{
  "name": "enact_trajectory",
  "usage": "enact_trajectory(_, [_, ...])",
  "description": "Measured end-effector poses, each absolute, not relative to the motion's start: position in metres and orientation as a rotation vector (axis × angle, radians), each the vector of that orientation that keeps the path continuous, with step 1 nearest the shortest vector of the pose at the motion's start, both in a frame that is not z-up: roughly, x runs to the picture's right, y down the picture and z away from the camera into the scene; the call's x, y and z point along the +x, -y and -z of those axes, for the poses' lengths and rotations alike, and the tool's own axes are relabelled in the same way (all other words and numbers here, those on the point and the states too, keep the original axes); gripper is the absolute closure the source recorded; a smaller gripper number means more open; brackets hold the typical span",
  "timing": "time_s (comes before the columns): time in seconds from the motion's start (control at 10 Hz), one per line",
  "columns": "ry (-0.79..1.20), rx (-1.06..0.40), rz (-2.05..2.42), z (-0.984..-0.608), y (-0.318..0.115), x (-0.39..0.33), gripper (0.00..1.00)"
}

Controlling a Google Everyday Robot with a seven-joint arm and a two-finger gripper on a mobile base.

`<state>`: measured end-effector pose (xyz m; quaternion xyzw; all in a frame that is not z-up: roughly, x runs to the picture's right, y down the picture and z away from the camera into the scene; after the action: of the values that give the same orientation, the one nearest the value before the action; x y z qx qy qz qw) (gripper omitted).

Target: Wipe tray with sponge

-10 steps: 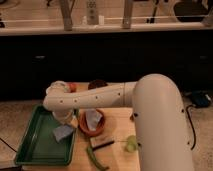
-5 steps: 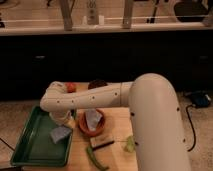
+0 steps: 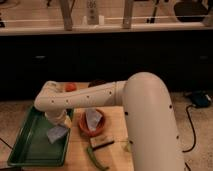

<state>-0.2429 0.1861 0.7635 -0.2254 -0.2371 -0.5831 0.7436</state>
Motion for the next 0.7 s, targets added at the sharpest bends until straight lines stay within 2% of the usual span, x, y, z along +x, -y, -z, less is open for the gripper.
enact_trajectory(0.4, [0.466,-0.459,1.332,-0.745,-0.178,-0.245,1.0])
enact_trajectory(0.7, [0.496,-0.448,1.388,-0.742,-0.182,-0.257,1.0])
